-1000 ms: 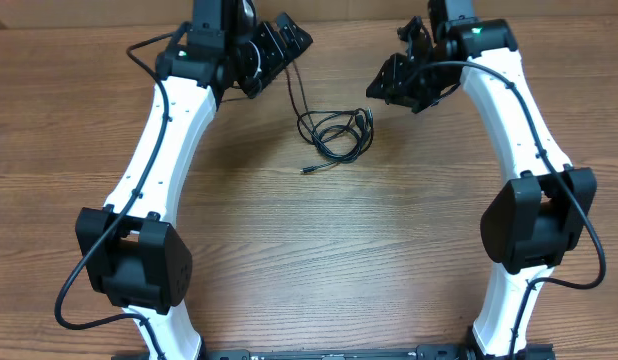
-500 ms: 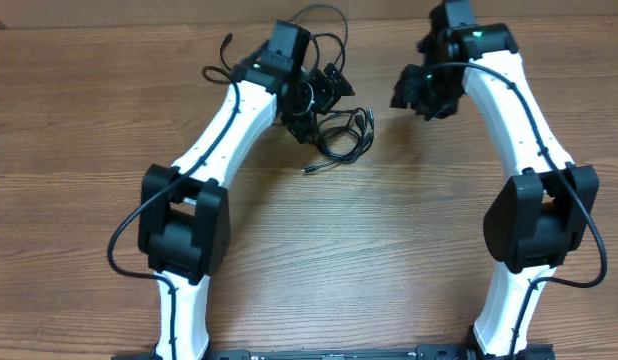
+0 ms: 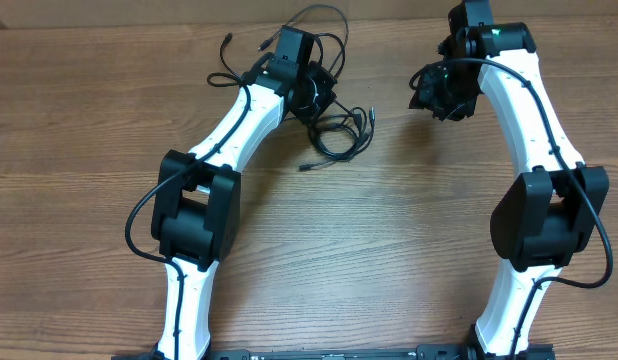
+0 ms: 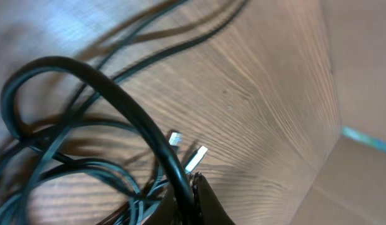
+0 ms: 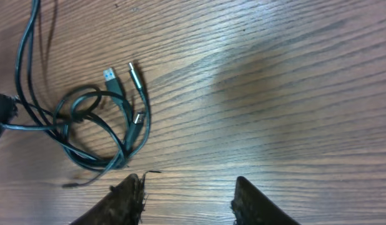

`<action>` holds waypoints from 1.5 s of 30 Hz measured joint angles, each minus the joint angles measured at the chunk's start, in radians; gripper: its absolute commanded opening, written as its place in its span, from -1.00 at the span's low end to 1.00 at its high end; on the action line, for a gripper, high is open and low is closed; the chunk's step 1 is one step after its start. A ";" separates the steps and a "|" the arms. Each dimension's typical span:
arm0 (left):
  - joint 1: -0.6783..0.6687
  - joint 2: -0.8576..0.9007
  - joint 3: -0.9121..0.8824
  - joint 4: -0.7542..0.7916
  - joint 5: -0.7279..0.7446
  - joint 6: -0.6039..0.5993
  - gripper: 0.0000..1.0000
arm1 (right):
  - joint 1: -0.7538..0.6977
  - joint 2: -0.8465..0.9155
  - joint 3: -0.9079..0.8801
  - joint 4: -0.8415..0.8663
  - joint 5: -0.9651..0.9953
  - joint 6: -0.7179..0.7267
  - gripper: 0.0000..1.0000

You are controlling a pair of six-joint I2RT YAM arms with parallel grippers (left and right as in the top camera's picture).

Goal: Untangle cables

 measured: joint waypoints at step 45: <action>0.114 -0.040 0.706 -0.211 0.259 0.488 -0.92 | 0.196 0.000 0.000 0.473 -0.557 0.245 -0.12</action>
